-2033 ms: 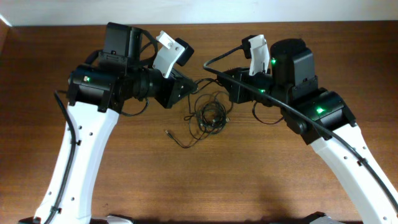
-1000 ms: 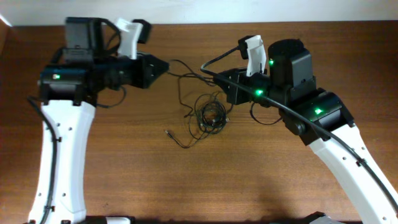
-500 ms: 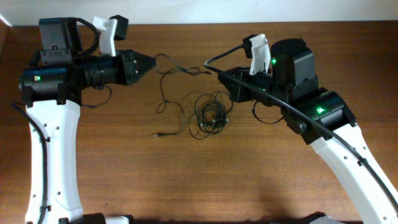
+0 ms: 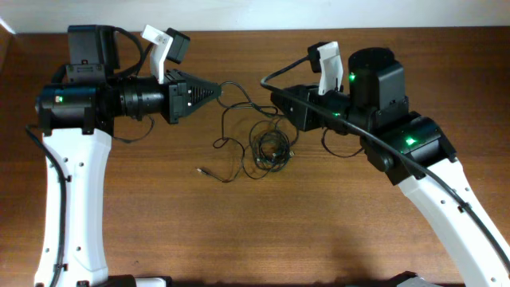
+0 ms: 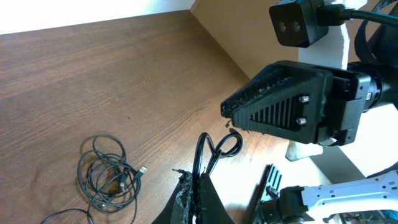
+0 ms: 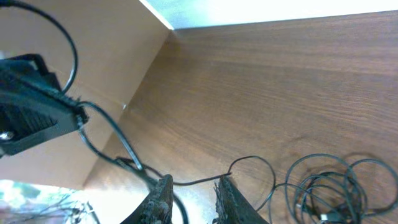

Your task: Untangle cables

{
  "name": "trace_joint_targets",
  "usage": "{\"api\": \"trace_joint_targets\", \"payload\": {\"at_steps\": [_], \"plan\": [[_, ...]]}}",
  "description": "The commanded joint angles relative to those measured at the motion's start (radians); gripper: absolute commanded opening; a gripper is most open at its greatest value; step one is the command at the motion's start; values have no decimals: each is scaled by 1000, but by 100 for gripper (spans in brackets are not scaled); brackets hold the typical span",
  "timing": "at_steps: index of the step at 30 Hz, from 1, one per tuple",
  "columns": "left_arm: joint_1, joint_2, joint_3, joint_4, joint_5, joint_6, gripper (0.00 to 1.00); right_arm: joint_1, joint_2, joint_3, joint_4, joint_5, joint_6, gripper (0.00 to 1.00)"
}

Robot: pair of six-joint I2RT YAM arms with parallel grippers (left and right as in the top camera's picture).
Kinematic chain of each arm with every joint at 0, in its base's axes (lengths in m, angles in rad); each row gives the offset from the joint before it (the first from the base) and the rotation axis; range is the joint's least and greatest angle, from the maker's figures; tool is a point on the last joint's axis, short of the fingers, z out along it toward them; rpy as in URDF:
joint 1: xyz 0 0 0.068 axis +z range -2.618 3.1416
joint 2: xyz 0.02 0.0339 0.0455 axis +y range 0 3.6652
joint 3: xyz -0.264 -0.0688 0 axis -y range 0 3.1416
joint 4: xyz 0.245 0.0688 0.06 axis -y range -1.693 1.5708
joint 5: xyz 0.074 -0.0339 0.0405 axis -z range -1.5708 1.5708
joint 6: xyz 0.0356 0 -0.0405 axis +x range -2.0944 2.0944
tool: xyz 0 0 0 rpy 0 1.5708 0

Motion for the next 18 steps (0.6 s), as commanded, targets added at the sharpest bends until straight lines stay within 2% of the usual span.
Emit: {"api": "trace_joint_targets", "payload": {"at_steps": [1, 10, 14, 18], "plan": [[-2, -8, 5, 3, 0, 26, 0, -1, 0, 14, -20, -77, -3, 24], [-2, -8, 5, 22, 37, 26, 0, -1, 7, 14, -66, -88, 10, 24], [-2, -8, 5, 22, 37, 26, 0, -1, 7, 14, -42, -89, 43, 14], [-2, -8, 5, 23, 37, 26, 0, -1, 7, 14, -46, -110, 46, 13]]}}
